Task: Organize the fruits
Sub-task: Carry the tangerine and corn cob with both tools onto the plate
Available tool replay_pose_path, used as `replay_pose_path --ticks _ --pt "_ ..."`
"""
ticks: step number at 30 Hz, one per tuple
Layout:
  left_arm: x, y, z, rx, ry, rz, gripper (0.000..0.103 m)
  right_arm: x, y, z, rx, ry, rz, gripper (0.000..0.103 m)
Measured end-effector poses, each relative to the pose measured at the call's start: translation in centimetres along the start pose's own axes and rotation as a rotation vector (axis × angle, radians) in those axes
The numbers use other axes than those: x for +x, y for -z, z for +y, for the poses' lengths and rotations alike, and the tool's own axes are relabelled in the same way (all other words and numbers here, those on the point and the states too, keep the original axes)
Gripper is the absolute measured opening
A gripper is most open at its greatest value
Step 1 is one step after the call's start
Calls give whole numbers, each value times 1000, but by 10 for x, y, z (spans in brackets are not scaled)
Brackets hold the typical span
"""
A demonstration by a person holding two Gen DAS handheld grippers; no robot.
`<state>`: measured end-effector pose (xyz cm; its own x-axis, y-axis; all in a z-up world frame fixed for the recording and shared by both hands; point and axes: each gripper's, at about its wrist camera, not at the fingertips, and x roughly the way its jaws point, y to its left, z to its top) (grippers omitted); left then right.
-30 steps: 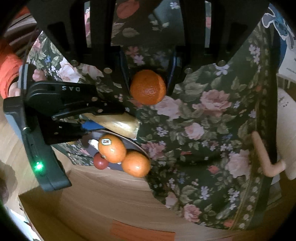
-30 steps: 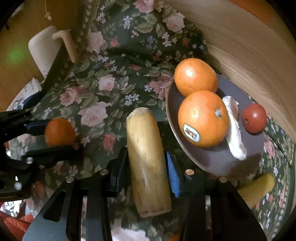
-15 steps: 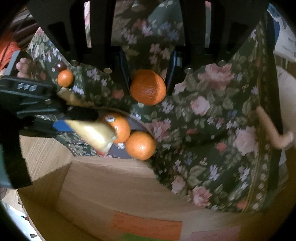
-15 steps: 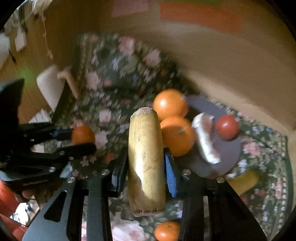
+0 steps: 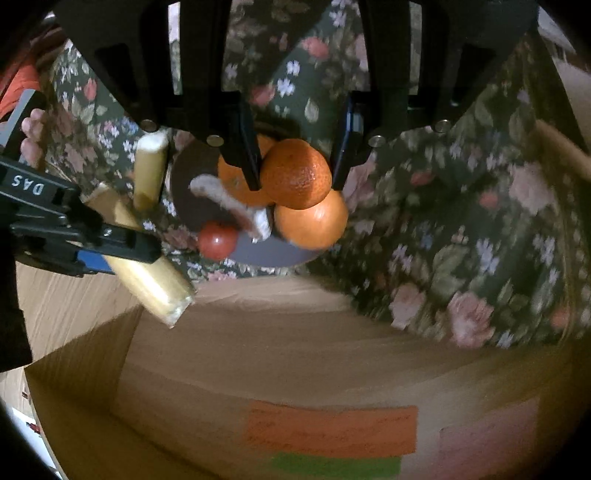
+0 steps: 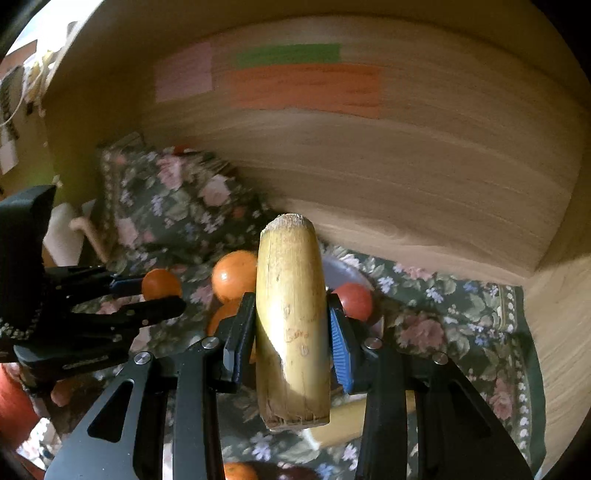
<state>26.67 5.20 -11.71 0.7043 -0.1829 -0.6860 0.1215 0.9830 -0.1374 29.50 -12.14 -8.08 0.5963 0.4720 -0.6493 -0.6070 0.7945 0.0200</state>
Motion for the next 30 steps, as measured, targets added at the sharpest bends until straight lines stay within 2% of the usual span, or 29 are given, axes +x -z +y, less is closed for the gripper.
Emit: replay_pose_path --ticks 6,15,20,30 --pt "16 -20 -9 21 7 8 37 24 -8 -15 -6 13 21 34" --pt "51 -35 -21 56 31 54 37 68 -4 -34 -16 19 128 34" --pt "65 -38 -27 79 37 72 37 80 -1 -37 -21 15 156 34" --pt "75 -38 -31 81 30 73 38 77 1 -39 -20 6 148 34"
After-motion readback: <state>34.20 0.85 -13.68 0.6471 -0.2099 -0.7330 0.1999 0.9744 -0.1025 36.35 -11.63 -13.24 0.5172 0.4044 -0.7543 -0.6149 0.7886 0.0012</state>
